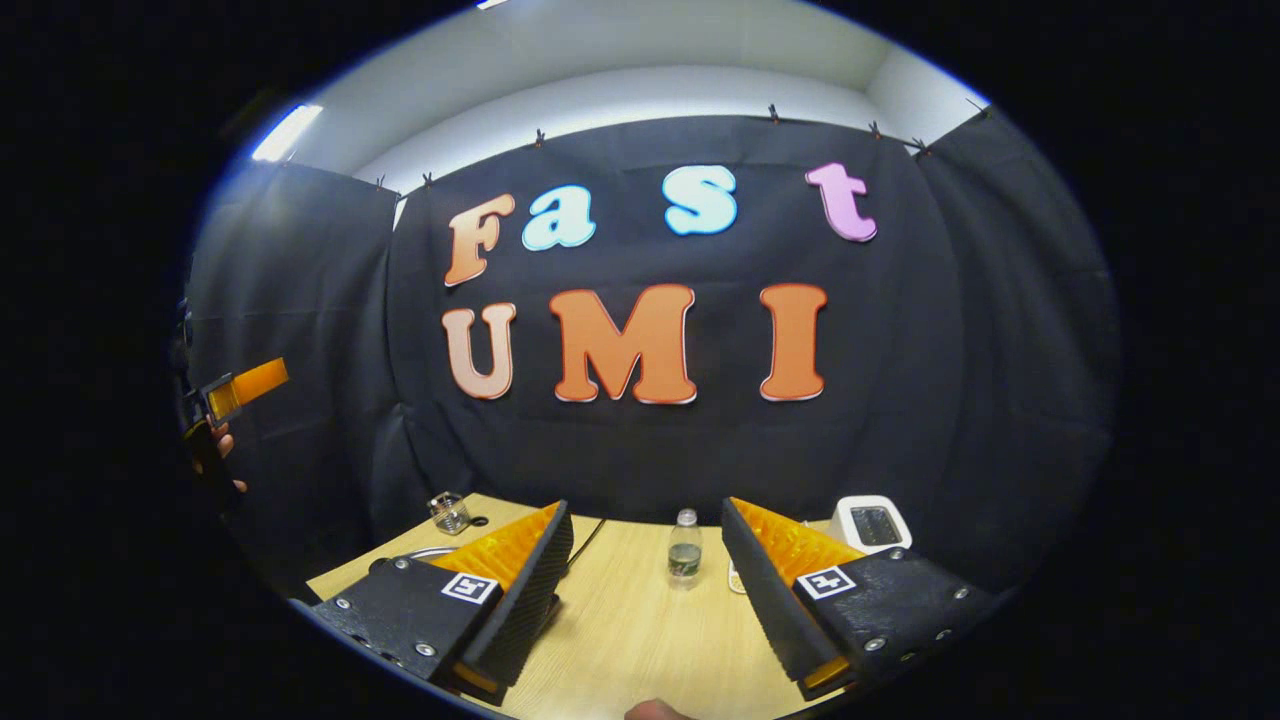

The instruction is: First push the handle of the pot to place it horizontally, then grasp the pot with both hands and set it on the induction cooktop.

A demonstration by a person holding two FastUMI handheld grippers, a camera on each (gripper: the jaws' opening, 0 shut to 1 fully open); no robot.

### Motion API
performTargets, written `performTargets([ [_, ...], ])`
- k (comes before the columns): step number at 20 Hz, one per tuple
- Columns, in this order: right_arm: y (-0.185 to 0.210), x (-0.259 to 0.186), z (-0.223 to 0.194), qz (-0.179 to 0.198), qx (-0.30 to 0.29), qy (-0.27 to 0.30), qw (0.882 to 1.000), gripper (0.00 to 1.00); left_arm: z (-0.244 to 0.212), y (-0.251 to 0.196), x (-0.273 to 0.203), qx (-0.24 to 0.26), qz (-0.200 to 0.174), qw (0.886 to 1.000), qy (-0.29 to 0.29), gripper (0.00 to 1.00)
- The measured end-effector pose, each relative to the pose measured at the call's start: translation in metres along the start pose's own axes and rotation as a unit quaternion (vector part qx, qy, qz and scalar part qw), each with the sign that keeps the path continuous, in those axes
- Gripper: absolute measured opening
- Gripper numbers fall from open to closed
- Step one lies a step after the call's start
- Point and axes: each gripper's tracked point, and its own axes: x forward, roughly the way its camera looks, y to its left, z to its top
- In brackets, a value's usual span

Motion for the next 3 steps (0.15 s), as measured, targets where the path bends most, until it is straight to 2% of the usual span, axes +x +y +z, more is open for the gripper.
performTargets([
  [3, -0.011, -0.016, 0.036, -0.006, 0.000, -0.045, 0.999, 0.93, 0.026, -0.006, -0.005, -0.014, -0.002, 1.000, -0.024, 0.90],
])
